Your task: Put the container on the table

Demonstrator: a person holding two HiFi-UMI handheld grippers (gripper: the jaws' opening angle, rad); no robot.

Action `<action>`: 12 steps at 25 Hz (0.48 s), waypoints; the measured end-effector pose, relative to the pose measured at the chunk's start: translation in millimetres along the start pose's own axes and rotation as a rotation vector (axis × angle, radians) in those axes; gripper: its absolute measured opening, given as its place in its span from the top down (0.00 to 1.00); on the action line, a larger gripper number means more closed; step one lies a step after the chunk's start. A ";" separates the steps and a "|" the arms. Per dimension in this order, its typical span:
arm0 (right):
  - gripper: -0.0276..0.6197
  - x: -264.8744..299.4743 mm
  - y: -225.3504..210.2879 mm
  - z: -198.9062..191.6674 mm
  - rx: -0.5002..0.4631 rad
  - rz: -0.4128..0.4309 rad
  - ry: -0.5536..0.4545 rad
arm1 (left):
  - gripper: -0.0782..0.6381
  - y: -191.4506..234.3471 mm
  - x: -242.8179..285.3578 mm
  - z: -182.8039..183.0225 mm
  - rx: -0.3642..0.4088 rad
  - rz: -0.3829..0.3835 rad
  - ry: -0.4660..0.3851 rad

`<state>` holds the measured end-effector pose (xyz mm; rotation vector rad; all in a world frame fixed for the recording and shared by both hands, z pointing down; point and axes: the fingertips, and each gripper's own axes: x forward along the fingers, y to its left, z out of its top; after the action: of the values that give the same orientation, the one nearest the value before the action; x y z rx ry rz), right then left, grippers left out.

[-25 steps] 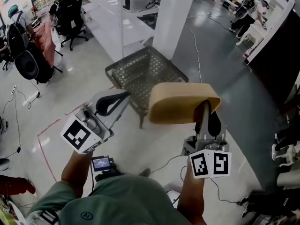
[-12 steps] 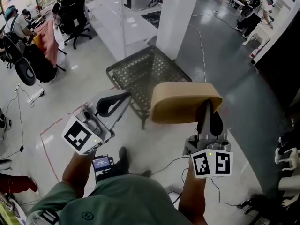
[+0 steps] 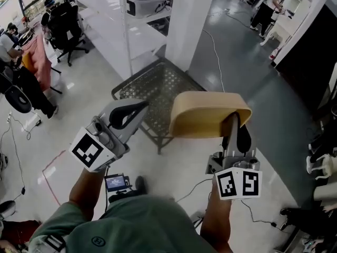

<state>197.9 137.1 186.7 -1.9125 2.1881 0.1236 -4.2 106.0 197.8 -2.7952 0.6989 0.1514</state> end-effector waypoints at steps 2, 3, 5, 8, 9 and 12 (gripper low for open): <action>0.95 16.2 9.2 -4.5 -0.005 -0.012 0.001 | 0.89 20.1 -1.4 -3.8 -0.004 -0.012 -0.008; 0.95 24.1 13.8 -7.4 -0.009 -0.017 0.003 | 0.89 29.8 -2.1 -7.0 -0.006 -0.018 -0.011; 0.95 37.8 22.2 -11.3 -0.020 -0.027 0.004 | 0.89 46.9 -3.2 -13.6 -0.014 -0.031 -0.017; 0.95 51.7 32.0 -11.6 -0.037 -0.044 0.000 | 0.89 65.8 -4.9 -17.0 -0.024 -0.048 -0.034; 0.95 55.5 35.3 -12.1 -0.042 -0.047 0.001 | 0.89 71.1 -5.8 -17.3 -0.026 -0.051 -0.040; 0.95 67.5 42.8 -17.3 -0.052 -0.048 0.009 | 0.89 85.6 -7.7 -22.4 -0.032 -0.053 -0.048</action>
<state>145.6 74.3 184.3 -1.9954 2.1635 0.1661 -50.7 30.4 201.7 -2.8276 0.6159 0.2202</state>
